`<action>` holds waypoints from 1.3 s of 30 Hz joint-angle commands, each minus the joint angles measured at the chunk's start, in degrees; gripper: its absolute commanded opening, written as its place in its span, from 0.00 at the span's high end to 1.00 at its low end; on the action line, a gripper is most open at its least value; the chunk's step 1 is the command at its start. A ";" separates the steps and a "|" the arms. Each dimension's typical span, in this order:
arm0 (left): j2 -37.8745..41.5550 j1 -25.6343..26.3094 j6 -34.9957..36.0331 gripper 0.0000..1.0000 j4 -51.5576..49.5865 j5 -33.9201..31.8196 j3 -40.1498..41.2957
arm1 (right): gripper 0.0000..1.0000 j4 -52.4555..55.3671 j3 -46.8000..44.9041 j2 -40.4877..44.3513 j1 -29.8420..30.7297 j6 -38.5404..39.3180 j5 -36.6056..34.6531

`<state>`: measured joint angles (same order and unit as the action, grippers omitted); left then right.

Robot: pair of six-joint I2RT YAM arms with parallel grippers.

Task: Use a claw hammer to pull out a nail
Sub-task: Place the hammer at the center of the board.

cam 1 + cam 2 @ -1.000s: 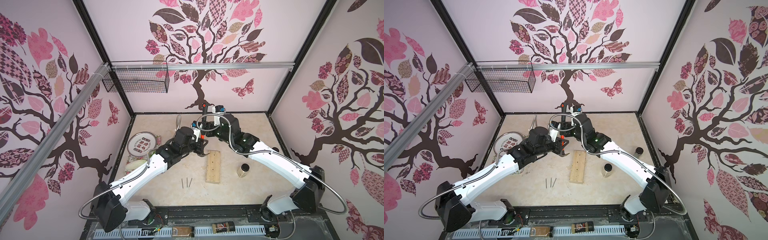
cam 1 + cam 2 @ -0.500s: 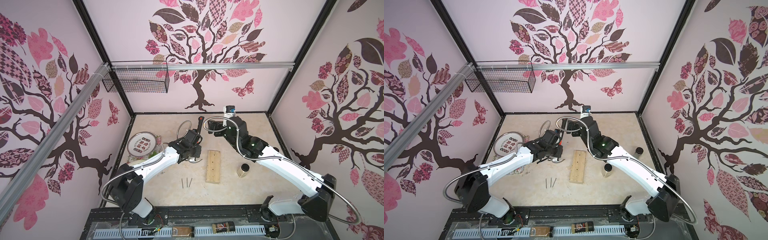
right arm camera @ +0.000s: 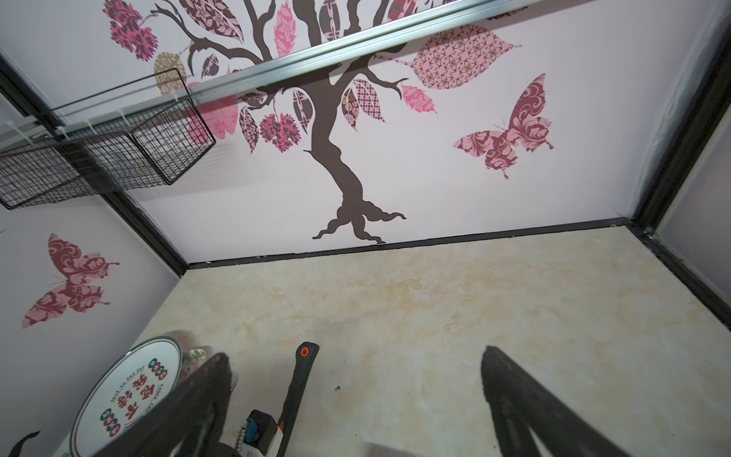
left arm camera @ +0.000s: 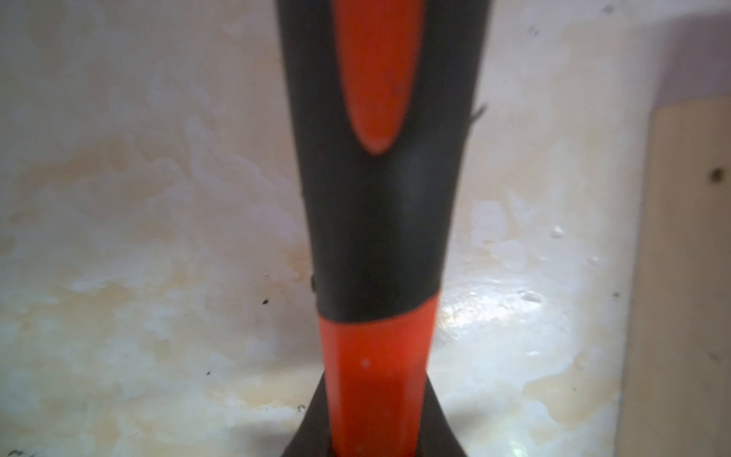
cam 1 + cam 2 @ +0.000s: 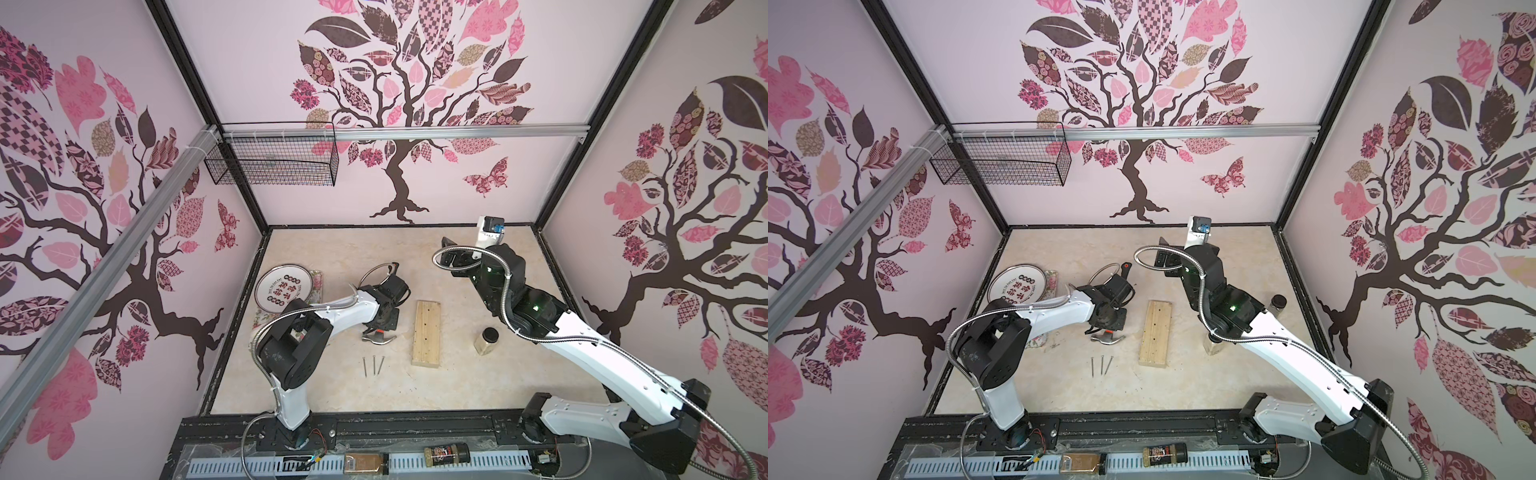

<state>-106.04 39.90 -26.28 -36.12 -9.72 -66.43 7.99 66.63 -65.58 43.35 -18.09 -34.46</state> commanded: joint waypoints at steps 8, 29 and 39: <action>-1.00 -0.08 -1.63 0.95 1.11 -0.66 -1.55 | 0.00 0.27 -1.90 5.62 -1.02 2.29 -5.61; 4.97 -0.06 -1.23 0.56 0.38 2.77 -3.49 | 0.00 2.72 -4.26 6.21 -2.41 2.97 -6.05; 20.37 -0.06 4.00 0.32 3.62 -1.04 -5.75 | 0.00 0.85 -11.11 7.74 -8.86 2.88 -5.79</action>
<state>-89.67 39.90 -24.43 -34.65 -8.23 -69.47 10.09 56.66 -59.37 36.53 -15.55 -39.44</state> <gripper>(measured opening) 0.669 0.997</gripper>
